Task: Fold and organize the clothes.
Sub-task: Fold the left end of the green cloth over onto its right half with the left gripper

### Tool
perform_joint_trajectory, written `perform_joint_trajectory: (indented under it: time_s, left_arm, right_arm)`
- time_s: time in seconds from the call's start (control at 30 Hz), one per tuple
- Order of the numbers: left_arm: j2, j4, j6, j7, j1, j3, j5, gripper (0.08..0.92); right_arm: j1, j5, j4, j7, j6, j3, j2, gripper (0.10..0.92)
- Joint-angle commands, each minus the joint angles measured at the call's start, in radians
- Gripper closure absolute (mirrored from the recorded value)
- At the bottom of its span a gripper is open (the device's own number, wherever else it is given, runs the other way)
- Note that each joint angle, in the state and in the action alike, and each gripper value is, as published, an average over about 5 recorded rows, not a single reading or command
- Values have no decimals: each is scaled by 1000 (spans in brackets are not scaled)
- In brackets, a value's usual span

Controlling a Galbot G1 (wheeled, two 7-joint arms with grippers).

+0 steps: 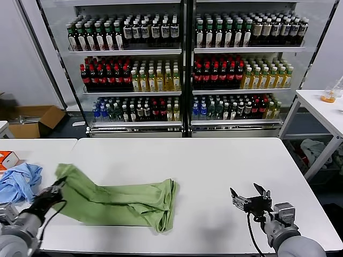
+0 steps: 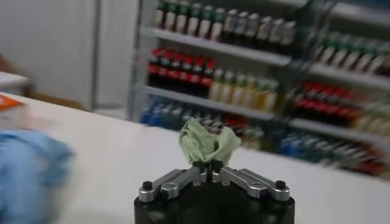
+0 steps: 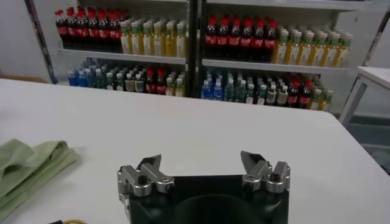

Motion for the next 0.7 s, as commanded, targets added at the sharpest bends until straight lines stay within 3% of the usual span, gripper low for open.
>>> perform_joint_trajectory:
  time_s: [0.03, 0.4, 0.7]
  left_arm:
    - [-160, -179, 6, 10, -67, 341, -202, 904]
    - [-266, 60, 2, -1, -248, 592, -50, 904]
    - [-265, 147, 26, 29, -310, 680, 82, 903]
  right_arm:
    - [17, -9, -7, -3, 4, -22, -2, 203]
    - [37, -16, -30, -6, 7, -44, 3, 203]
    - [57, -16, -53, -6, 7, -54, 8, 203]
